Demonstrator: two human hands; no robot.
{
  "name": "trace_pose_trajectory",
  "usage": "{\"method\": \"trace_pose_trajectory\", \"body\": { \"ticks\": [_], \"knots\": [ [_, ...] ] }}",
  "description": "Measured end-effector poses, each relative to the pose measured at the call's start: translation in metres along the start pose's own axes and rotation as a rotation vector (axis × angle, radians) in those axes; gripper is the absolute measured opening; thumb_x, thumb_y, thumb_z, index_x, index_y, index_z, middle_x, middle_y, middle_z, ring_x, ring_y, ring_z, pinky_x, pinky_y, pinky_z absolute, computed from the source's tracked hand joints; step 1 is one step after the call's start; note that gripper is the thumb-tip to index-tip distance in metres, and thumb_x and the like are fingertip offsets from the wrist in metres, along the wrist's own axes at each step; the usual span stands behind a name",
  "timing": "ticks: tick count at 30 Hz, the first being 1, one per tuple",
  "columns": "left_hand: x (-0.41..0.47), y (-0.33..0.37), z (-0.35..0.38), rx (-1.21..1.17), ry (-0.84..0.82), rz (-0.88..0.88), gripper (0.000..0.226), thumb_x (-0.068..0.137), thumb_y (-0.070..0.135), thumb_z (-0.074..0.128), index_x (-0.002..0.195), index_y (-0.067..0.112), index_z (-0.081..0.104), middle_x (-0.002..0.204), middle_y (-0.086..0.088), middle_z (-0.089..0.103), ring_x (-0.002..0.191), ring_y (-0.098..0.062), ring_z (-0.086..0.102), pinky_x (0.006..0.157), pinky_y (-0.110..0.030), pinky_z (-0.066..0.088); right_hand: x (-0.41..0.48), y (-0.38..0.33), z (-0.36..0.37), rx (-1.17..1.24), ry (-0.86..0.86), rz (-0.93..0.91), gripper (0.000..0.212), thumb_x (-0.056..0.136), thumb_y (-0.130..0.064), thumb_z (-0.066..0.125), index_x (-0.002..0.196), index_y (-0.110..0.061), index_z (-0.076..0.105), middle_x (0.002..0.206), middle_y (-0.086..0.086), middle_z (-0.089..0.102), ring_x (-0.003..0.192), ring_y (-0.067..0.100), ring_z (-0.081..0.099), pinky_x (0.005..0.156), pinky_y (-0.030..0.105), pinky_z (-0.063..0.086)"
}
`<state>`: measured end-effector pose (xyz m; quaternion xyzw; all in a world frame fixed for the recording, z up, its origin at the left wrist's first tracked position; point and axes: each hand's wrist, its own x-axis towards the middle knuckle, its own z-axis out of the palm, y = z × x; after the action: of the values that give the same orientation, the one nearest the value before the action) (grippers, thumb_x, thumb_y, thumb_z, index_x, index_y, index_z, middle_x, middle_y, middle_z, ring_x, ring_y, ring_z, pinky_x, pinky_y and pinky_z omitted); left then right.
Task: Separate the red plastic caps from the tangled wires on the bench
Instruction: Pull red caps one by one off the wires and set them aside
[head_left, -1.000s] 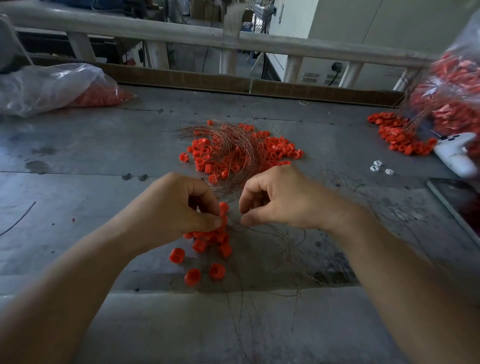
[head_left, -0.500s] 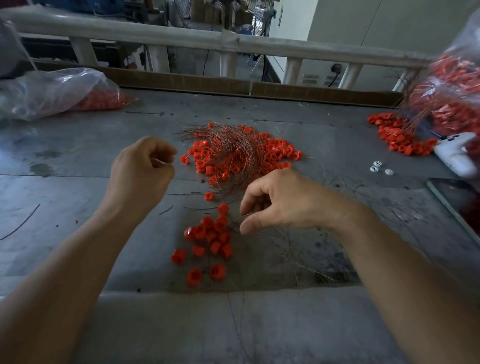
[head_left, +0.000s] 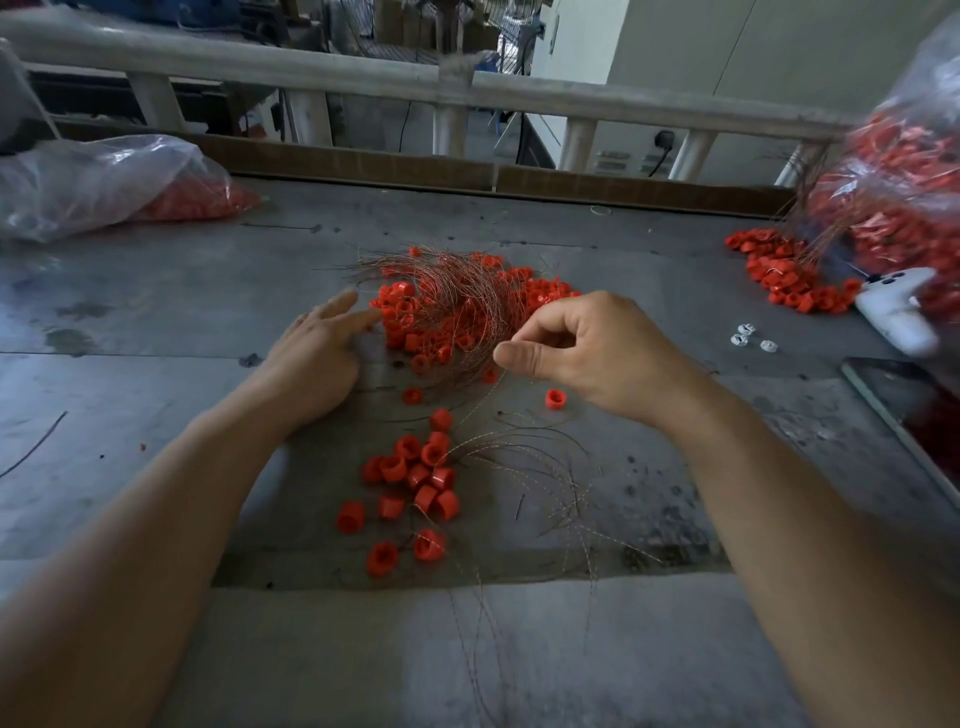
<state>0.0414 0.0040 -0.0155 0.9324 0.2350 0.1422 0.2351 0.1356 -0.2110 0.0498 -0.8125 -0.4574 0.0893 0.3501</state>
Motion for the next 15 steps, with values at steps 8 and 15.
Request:
{"method": "trace_pose_trajectory", "body": {
  "ticks": [8, 15],
  "knots": [
    [-0.003, -0.004, -0.001, 0.043, 0.126, 0.017, 0.040, 0.085, 0.003, 0.053, 0.121, 0.020, 0.060, 0.119, -0.009, 0.055, 0.110, -0.025, 0.049, 0.087, -0.029, 0.033, 0.007, 0.010, -0.004, 0.037, 0.227, 0.035, 0.022, 0.074, -0.045, 0.065, 0.062, -0.027, 0.062, 0.056, -0.011, 0.063, 0.053, 0.004, 0.057, 0.058, 0.019, 0.048],
    [-0.019, 0.011, -0.023, -0.061, 0.331, -0.024, 0.019, 0.086, 0.022, 0.062, 0.101, 0.015, 0.071, 0.092, -0.002, 0.070, 0.073, -0.007, 0.055, 0.069, -0.018, 0.038, 0.014, 0.024, -0.006, -0.006, 0.390, 0.081, 0.019, 0.082, -0.031, 0.066, 0.064, -0.029, 0.061, 0.060, -0.016, 0.060, 0.057, -0.002, 0.056, 0.055, 0.008, 0.042]
  ]
}}
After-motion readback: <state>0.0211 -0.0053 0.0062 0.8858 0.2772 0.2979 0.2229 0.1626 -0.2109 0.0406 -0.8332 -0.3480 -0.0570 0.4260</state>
